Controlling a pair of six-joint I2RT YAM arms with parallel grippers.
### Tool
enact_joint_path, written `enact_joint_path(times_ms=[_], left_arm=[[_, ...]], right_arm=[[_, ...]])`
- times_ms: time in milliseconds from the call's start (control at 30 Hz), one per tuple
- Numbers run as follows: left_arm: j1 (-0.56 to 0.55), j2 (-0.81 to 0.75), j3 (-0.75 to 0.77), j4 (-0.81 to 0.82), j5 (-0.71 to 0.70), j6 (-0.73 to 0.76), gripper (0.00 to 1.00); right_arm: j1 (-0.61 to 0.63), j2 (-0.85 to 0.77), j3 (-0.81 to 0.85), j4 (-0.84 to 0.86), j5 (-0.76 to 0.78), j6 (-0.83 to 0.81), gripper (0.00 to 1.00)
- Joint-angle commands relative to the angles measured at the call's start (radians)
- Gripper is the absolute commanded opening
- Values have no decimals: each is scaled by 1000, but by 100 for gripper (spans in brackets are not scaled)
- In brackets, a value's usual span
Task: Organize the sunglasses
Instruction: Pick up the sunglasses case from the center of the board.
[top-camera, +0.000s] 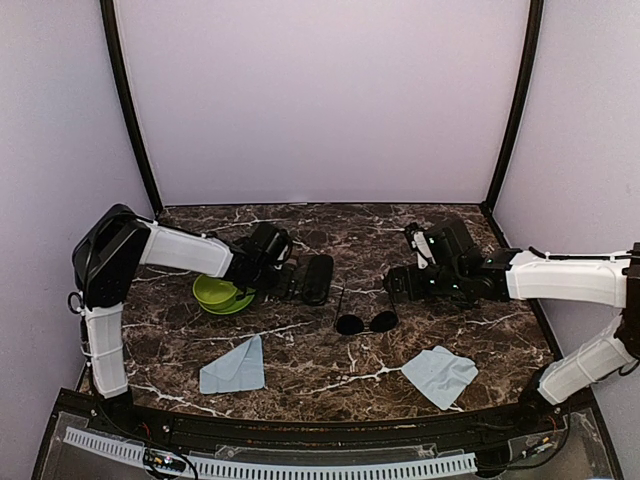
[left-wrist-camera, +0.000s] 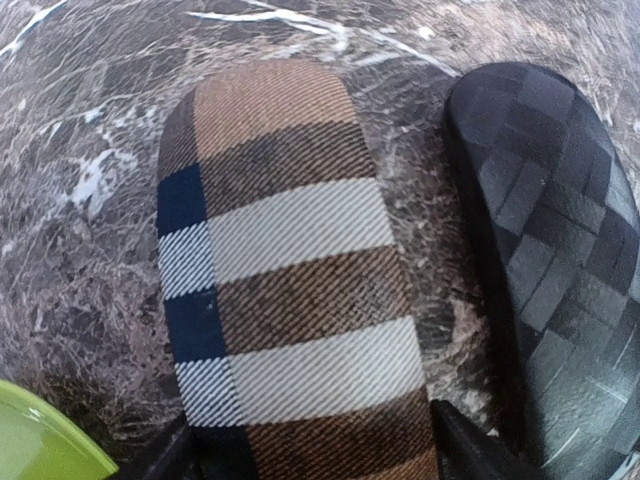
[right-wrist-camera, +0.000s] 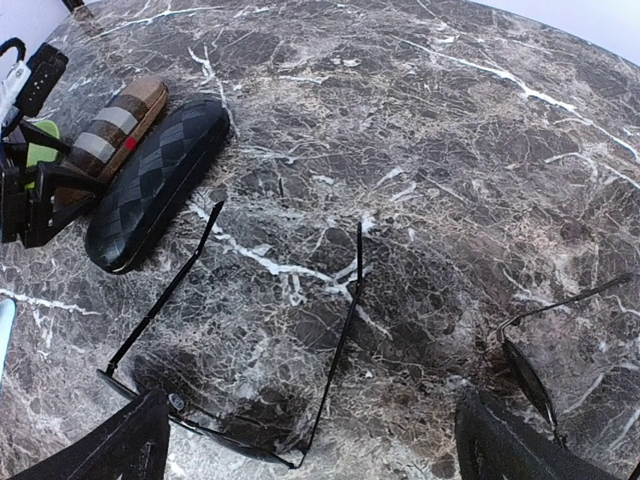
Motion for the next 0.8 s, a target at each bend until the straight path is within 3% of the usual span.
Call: enact_joint_path(times_ms=[0,133,267,467,767], left_arm=[[2,-27,28,-27,26,8,67],[0,-130,-6,-56,27,36,52],[0,-336,-98,-38,88,85,42],[0,-623,-304,100,412,124,27],[-1,-686,-483,370,728,-37,5]], right_arm=[[9,-1,3,15,0,3,100],[9,-10,15,6,1,-8,100],[12,-26,31,32,-77,-46,100],[21,-26,56,176,-365,-90,100],[69,43,89,355,-669,-60,100]])
